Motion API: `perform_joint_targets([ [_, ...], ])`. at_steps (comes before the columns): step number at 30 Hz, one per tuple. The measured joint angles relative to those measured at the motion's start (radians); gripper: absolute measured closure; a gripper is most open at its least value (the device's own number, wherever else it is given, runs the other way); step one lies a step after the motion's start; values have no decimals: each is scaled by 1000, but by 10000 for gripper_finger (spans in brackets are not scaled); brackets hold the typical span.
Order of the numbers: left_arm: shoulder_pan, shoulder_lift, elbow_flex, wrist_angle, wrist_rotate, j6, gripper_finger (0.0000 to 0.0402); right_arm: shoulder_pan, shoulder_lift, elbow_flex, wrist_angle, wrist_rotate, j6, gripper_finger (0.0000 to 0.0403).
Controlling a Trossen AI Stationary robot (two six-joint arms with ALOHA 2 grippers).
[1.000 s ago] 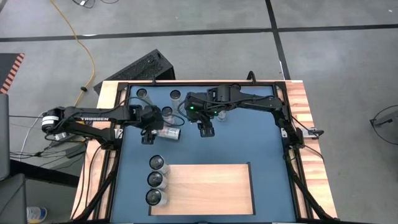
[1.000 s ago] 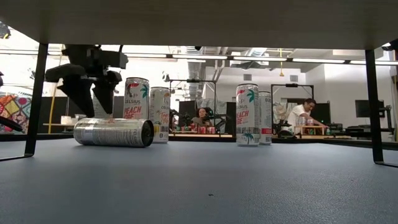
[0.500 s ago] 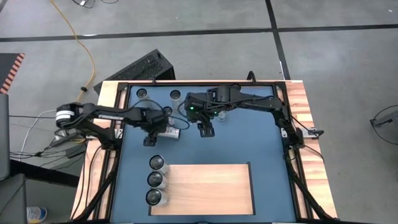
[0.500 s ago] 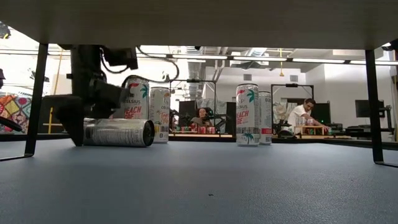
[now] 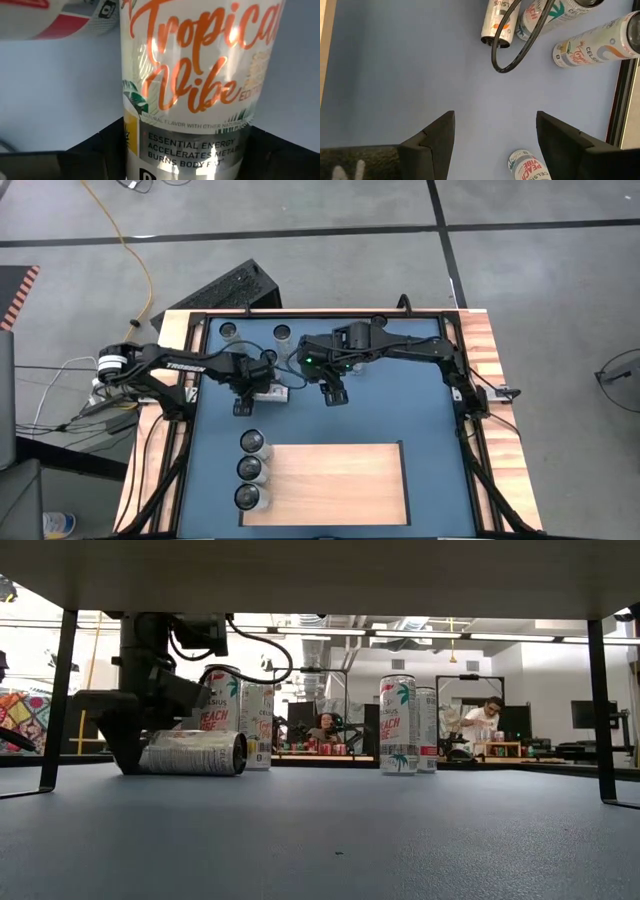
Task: Place canned beverage on shelf
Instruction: Put the bottom right white yellow soda can on the shelf
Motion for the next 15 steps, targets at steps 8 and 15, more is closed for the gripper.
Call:
perform_joint_targets([
  [8, -21, -49, 0, 0, 89, -41, 162, 11, -11, -1, -7, 0, 0, 148],
  [15, -28, -222, 0, 0, 82, -78, 162, 14, -48, 0, 0, 0, 0, 148],
])
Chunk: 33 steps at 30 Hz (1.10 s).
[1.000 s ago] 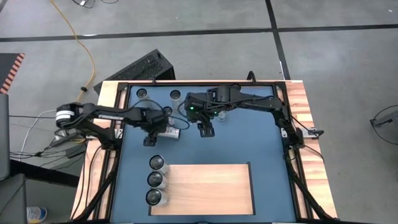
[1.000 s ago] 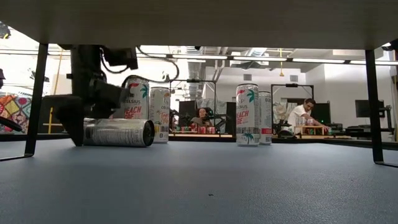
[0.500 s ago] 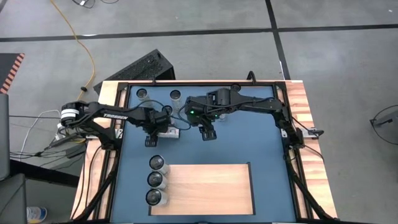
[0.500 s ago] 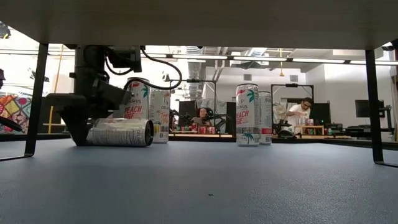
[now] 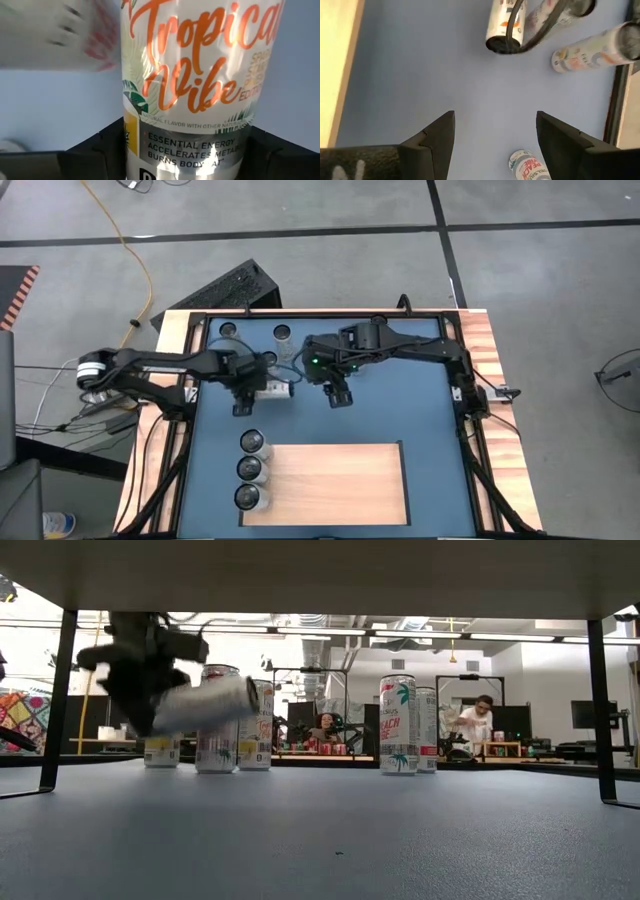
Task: Place canned beverage on shelf
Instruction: Put the bottom right white yellow soda can on the shelf
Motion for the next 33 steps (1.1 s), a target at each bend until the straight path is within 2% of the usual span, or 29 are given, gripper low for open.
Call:
perform_joint_targets([
  [7, 0, -212, 0, 7, -14, -75, 162, 1, -80, 0, 45, -1, 37, 148],
  [14, 0, -408, 0, 56, -12, -129, 162, 29, -152, 0, 205, -4, 33, 148],
  [24, -1, -658, 1, 253, 99, -217, 162, 92, -180, 0, 609, -5, -140, 148],
  [29, -1, -759, 1, 368, 165, -275, 162, 90, -180, 0, 801, 0, -84, 148],
  [31, -1, -792, 2, 394, 130, -277, 162, 90, -180, 0, 835, 4, -25, 148],
  [33, -1, -813, 2, 396, 40, -271, 162, 92, -180, 0, 846, 18, 21, 148],
])
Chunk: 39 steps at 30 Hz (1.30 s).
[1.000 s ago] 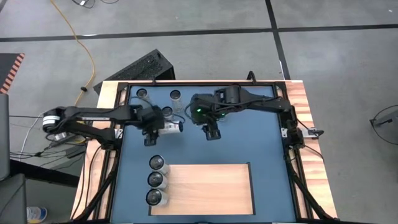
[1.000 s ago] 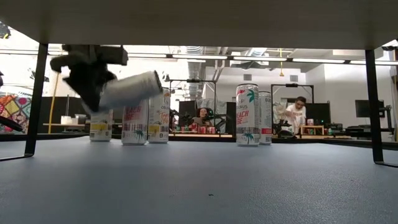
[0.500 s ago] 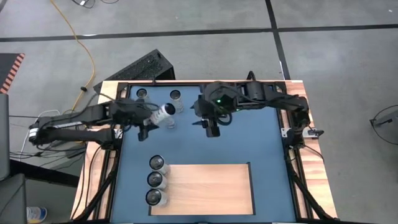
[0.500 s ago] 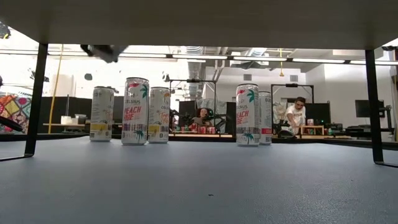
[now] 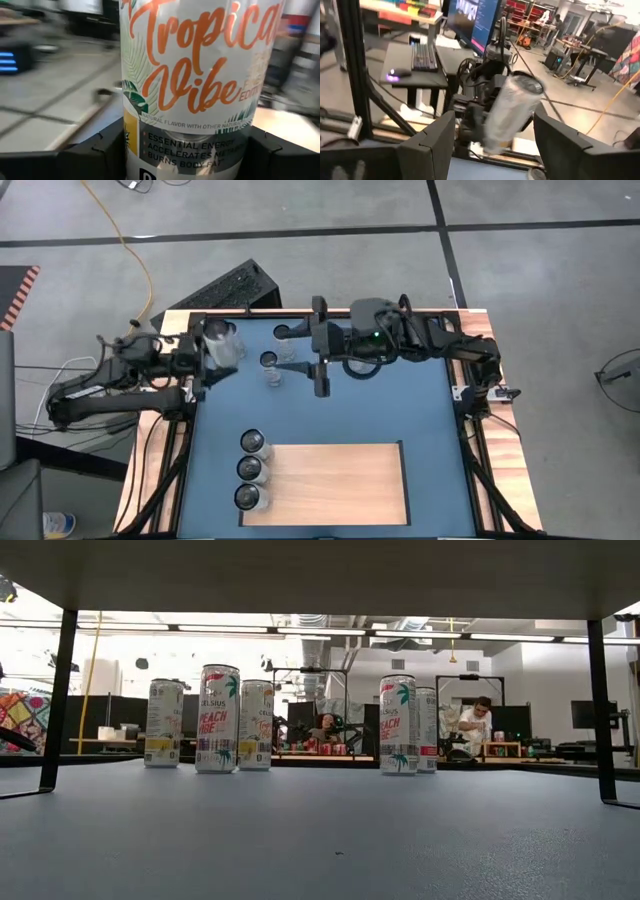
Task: Place canned beverage on shelf
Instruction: Put the bottom right white yellow soda can on the shelf
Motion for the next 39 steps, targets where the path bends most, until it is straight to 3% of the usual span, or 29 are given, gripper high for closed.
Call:
perform_joint_targets([
  [4, 1, -7, 0, -1, -199, 18, 162, 15, 25, 2, 39, 172, 13, 148],
  [7, 1, 6, 0, 4, -270, 40, 162, 26, 56, -3, 96, 362, 10, 148],
  [9, 0, 20, 0, 24, -303, 41, 162, 23, 105, 0, 186, 401, 5, 147],
  [16, -18, 96, 0, 76, -444, 83, 162, -2, 186, -2, 389, 402, 5, 148],
  [23, -107, 156, -1, 177, -513, 187, 162, -45, 257, 2, 572, 401, 42, 148],
  [32, -224, 158, -1, 227, -711, 313, 162, -75, 265, 0, 536, 326, 148, 147],
  [39, -258, 171, -1, 266, -718, 341, 162, -75, 265, 0, 525, 263, 129, 118],
])
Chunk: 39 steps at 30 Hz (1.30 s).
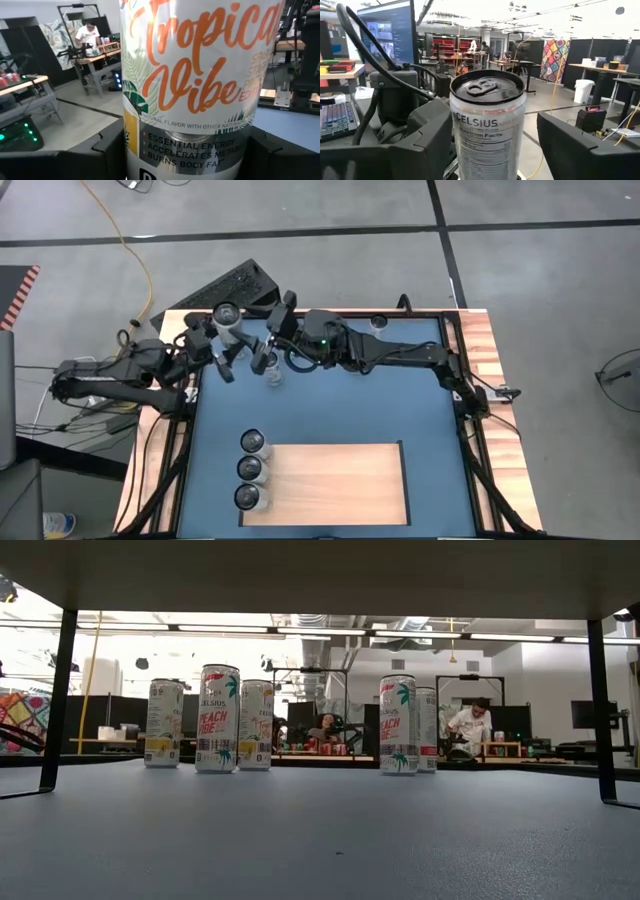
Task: Place canned beverage on shelf
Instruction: Put the bottom right white yellow soda can on the shelf
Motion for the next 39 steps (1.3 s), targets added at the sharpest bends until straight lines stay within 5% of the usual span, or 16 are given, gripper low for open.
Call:
perform_joint_targets([
  [8, -11, 45, 0, 21, 13, 9, 162, -13, 0, 0, 1, -10, -7, 44],
  [15, -10, 87, 0, 30, 8, 21, 162, -26, 0, 0, -17, -19, 8, 32],
  [34, -8, 87, 0, 77, 65, 22, 161, -27, 1, 0, -11, -26, 37, 179],
  [39, -11, 84, 1, 70, 121, 20, 93, -21, 1, 0, -21, -44, 36, 195],
])
